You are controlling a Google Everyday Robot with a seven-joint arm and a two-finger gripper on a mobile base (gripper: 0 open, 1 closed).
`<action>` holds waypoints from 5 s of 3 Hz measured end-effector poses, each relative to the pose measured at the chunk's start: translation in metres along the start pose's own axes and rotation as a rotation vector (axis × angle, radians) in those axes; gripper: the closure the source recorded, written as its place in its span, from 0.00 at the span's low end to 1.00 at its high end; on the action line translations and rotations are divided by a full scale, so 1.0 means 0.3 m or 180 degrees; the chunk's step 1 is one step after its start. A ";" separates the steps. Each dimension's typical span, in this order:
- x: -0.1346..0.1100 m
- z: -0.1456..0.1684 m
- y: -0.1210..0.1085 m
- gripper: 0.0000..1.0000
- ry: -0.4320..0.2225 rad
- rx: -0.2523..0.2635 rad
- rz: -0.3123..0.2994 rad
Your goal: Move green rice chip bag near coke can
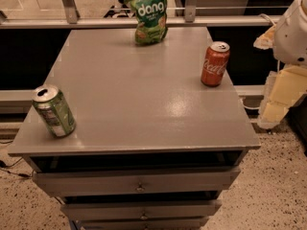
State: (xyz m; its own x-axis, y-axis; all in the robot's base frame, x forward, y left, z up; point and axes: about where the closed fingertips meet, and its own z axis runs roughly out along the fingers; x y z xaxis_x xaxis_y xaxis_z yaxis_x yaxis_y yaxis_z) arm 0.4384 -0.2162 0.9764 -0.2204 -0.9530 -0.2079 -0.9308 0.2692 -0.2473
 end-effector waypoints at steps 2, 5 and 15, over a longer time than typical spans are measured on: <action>-0.099 0.059 -0.057 0.00 -0.0272 0.0039 -0.0085; -0.537 0.170 -0.321 0.00 -0.1160 0.0426 -0.0318; -0.928 0.551 -1.149 0.00 -0.2317 0.1736 0.2064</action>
Offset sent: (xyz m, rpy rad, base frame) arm 0.0824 0.0758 -0.0229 0.2105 -0.0891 0.1314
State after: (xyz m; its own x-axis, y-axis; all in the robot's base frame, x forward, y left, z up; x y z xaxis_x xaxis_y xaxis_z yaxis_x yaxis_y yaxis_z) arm 0.8688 -0.0206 0.9633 -0.2281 -0.3494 -0.9088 -0.4095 0.8813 -0.2360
